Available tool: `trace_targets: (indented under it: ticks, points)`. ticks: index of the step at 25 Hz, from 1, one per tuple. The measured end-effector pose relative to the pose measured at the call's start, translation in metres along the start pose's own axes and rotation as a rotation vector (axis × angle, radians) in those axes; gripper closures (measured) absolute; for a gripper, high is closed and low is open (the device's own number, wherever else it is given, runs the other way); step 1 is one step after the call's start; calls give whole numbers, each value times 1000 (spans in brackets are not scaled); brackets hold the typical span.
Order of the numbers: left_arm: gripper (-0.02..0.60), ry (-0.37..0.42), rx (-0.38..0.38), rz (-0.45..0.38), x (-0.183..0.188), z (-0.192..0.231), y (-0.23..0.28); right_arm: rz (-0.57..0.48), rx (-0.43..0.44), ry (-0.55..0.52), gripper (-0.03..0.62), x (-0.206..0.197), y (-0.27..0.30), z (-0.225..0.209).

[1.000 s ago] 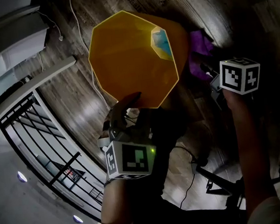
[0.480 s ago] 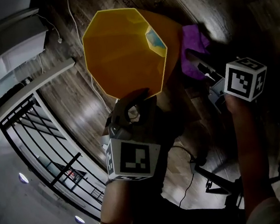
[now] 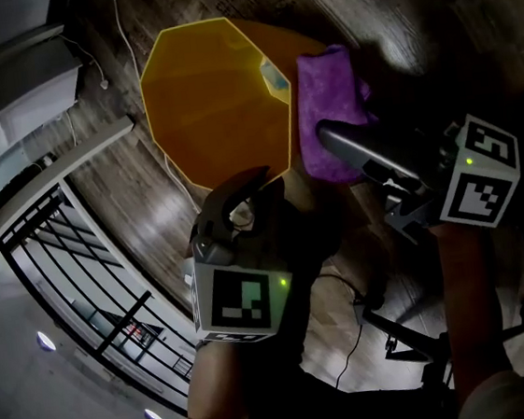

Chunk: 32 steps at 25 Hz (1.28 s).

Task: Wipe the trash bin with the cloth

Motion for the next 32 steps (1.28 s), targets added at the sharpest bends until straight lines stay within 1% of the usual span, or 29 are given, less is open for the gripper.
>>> trace_targets:
  ticks: [2,4,6,10,11,13,15,16,19,21,25,29,32]
  points:
    - [545,-2,3,2,1,1,0,11,86,-23,427,4,4,21]
    - [546,2,-1,1,1,1,0,26,127,-49,427,5,7,31]
    - [548,3,-4,-7,-2,-2,0,33,121,-51,427,1,9,26]
    - [555,4,-9,-26,0,-5,-1,14,115,23,427,-3,9,9]
    - [558,13,-12,-27,2,-5,-1,23,94,22,427,-4,9,4]
    - [561,37,-19,-25,5,-4,-3,65,15,5,427,-11,7,-14]
    - [565,41,-29,-31,7,-5,-3,112,-73,5,427,-19,3,-34]
    - [566,35,-35,-38,7,-5,-4,128,-103,16,427,-22,2,-42]
    - [568,14,-55,-51,6,-5,-4,147,-155,53,427,-28,2,-60]
    - [569,9,-68,-53,5,-6,-4,161,-210,61,427,-32,0,-76]
    - [571,16,-92,-56,6,-11,-5,250,-391,-1,427,-48,-5,-117]
    - [571,16,-115,-54,5,-14,-6,313,-492,12,427,-64,-14,-147]
    - [570,19,-135,-47,3,-20,-7,336,-539,19,427,-71,-19,-158]
Point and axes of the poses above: the fingertips, and each gripper's own axes: y forward along the fingers, z to its left, x out of its top, the point moved 4 cm from there along -y, backward along the fingers, and after that the axes turned 1 degree about y, right-handed, at the moved point
